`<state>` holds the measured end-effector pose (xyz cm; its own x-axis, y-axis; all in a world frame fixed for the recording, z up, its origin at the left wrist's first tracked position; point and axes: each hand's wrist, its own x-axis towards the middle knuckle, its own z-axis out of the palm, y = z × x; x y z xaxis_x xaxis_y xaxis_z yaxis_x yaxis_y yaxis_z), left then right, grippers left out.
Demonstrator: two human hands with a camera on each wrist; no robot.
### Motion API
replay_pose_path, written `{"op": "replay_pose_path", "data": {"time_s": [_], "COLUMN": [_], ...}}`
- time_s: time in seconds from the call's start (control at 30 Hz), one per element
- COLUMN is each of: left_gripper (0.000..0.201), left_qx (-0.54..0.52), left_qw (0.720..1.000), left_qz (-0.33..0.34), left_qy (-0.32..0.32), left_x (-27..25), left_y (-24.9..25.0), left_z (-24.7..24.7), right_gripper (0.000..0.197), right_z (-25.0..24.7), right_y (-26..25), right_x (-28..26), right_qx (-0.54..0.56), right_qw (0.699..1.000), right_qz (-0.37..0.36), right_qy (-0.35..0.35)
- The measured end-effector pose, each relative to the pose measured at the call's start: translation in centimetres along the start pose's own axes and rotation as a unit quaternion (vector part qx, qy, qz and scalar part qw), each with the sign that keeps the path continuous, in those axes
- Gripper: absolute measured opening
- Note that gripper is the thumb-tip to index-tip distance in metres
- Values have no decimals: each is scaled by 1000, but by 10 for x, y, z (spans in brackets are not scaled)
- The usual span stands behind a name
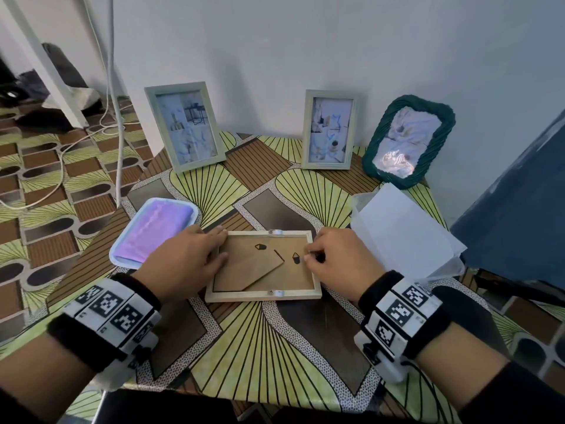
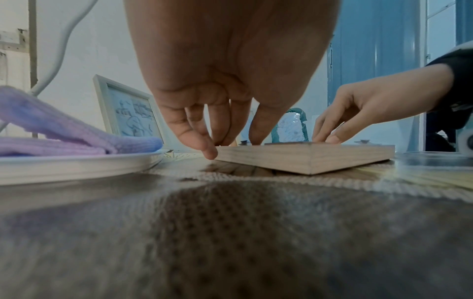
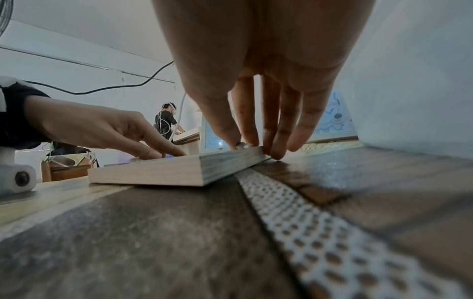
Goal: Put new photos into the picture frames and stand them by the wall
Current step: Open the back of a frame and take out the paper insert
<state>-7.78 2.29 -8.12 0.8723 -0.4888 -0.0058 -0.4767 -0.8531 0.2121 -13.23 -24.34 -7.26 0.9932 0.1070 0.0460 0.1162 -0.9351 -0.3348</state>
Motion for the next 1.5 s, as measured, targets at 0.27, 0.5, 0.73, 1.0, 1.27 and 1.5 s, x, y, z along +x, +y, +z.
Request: {"op": "replay_pose_path", "data": {"time_s": [0.27,0.5,0.73,1.0,1.27,1.5], "left_gripper": [43,37,19,51,31,20], "left_qx": [-1,-31,-59,-36,-14,-28], "left_qw": [1000,998,997,999,1000,999], "left_qz": [-27,-54,-18,23,22,28], "left_qy": [-6,6,54,5,8,1], "left_x": [5,6,1,5,-3,-29], "left_y": [-1,4,4,2,8,16], "left_z": [-4,-8,-8,-4,-9,-14], "right_gripper": [31,31,30,46,45,57], "right_z": [-1,0,-4,-9,-4,1], "right_y": [-7,-8,-10,-31,-25,-6], "right_x": [0,-1,-12,-71,-82,-47], "right_qx": [-40,-59,-22,-33,-79,-39], "right_qw": [999,998,1000,997,993,986], "right_qz": [11,11,10,-61,-27,-3], "right_qy": [-18,-17,10,-30,-84,-161]}}
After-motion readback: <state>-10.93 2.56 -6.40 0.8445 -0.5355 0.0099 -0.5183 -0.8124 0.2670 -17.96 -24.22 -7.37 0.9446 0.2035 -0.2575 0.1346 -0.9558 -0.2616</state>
